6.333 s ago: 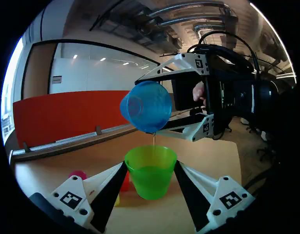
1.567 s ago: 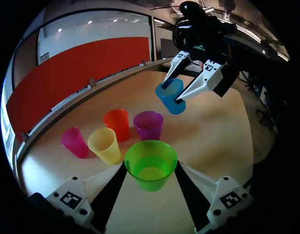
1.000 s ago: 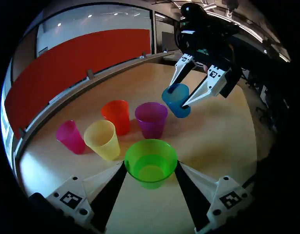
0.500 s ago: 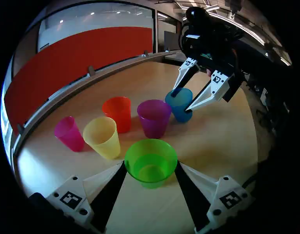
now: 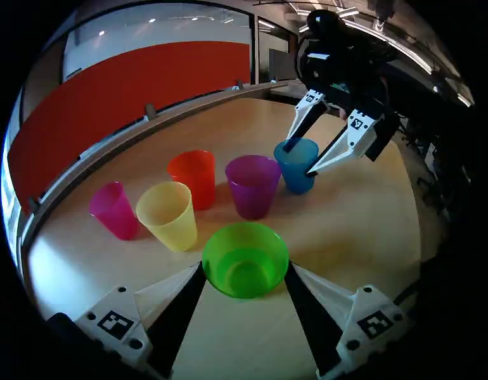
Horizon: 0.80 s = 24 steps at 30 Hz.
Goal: Pour water
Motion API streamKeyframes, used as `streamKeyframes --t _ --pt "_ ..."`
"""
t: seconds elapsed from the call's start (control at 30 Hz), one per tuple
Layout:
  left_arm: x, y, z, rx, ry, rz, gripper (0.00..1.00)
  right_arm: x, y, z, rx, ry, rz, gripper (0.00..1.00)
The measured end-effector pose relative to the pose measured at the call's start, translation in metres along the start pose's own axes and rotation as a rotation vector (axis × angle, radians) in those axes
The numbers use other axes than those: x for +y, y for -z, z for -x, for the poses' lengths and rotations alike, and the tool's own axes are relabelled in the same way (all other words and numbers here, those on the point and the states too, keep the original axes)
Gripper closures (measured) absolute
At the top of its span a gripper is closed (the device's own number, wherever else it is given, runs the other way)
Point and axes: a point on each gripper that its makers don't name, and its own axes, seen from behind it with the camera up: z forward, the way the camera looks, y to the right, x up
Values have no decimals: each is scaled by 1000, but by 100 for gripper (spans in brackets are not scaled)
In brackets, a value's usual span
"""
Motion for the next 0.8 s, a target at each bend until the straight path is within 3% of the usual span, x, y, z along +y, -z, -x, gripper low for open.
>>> streamKeyframes --t 0.4,0.6,0.8 --pt "0 -1 0 15 0 -11 12 3 3 15 -19 2 27 5" --pt "2 -2 3 5 -8 -8 7 2 3 25 -33 -3 30 2" --pt "6 -2 7 -21 15 12 3 5 4 29 -34 -9 43 0"
